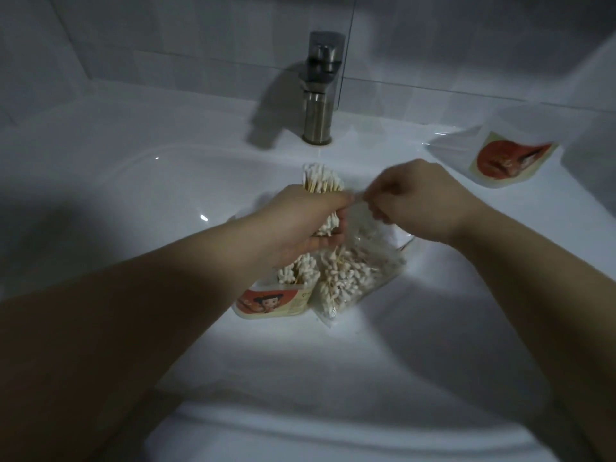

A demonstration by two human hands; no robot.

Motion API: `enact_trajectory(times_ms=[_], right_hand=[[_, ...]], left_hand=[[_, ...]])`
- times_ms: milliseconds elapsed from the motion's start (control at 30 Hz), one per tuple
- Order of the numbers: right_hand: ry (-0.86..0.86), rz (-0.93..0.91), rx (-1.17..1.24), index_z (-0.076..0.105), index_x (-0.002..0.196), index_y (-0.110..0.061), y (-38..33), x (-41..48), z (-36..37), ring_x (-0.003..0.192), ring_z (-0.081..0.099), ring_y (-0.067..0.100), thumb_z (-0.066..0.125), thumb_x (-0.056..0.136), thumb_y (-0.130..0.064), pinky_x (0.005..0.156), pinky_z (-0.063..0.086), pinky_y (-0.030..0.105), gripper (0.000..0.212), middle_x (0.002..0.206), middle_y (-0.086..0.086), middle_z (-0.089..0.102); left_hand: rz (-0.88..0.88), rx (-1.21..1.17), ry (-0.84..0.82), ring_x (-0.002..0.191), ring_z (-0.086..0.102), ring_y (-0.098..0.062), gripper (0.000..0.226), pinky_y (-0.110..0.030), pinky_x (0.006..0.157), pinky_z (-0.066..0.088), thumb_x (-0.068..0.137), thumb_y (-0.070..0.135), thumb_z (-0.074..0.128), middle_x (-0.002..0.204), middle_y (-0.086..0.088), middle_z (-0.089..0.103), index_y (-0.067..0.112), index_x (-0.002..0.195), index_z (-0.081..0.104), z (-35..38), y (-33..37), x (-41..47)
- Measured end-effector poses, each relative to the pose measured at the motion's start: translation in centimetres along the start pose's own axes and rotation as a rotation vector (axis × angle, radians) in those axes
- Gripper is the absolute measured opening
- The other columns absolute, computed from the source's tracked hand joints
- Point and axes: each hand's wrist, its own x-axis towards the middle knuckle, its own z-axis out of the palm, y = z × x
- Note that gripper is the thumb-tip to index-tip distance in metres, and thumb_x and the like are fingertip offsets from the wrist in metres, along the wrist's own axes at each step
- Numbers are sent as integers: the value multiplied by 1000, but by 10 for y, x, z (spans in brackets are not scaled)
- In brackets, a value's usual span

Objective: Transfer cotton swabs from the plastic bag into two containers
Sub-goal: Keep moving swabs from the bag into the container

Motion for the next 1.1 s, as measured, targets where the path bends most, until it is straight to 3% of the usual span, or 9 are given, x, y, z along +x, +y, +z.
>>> enact_trajectory(times_ms=[100, 233, 300, 367, 500, 667, 833, 933, 1100], right_hand=[[-205, 95, -84, 77, 84, -31, 4, -1, 2, 65, 71, 3, 57, 81, -5, 73, 60, 24, 33, 74, -11, 75], [-349, -5, -299, 75, 88, -26, 4, -2, 13, 79, 68, 16, 58, 81, -13, 75, 55, 29, 22, 84, -6, 72], [-354, -68, -359, 62, 73, -25, 4, -1, 18, 78, 63, 24, 56, 83, -21, 74, 53, 33, 12, 79, -1, 66], [-337, -108, -381, 49, 70, -29, 6, -1, 24, 77, 61, 24, 57, 88, -29, 74, 51, 31, 20, 78, -4, 62], [-364, -135, -466, 54, 84, -31, 6, 2, 28, 63, 53, 14, 57, 88, -25, 57, 40, 23, 7, 70, -7, 56], [-372, -138, -531, 50, 60, -23, 9, 5, 28, 52, 46, 7, 56, 89, -17, 46, 29, 17, 30, 57, -5, 49], [-353, -147, -497, 51, 65, -24, 11, 7, 28, 58, 52, 15, 56, 93, -27, 50, 33, 17, 29, 62, -5, 53], [-401, -126, -424, 51, 62, -27, 8, 5, 30, 58, 55, 9, 59, 92, -37, 52, 36, 18, 32, 60, -8, 56], [-420, -91, -412, 75, 83, -23, 3, 4, 27, 68, 63, 16, 63, 88, -29, 60, 48, 24, 14, 70, -5, 66]], left_hand=[[9, 57, 6, 68, 66, -14, 16, -32, 75, 64, 94, 20, 73, 75, -5, 66, 6, 85, 69, -1, -1, 1], [5, 81, -21, 73, 69, -11, 16, -26, 68, 62, 96, 23, 71, 83, -4, 71, 7, 95, 72, -1, -5, 1], [11, 92, -24, 74, 70, -10, 16, -27, 70, 63, 96, 23, 70, 86, -3, 73, 7, 98, 73, 0, -6, 1], [15, 93, -25, 75, 72, -9, 17, -28, 72, 63, 96, 24, 71, 89, -3, 74, 8, 99, 73, 0, -6, 1], [22, 61, -56, 79, 75, -11, 17, -32, 76, 64, 96, 23, 71, 95, -7, 78, 7, 100, 72, 0, -6, 0], [39, 33, -128, 96, 77, -20, 22, -32, 76, 64, 98, 24, 69, 106, -9, 79, 6, 111, 70, 2, -5, -3], [48, 82, -121, 98, 76, -23, 23, -32, 74, 64, 97, 25, 70, 111, -11, 76, 6, 111, 71, 2, -6, -2], [44, 127, -95, 98, 75, -25, 24, -31, 72, 63, 96, 25, 71, 108, -15, 76, 4, 108, 72, 0, -8, 0], [39, 170, -88, 87, 78, -17, 22, -29, 70, 63, 95, 26, 73, 102, -8, 78, 7, 106, 74, 0, -10, 2]])
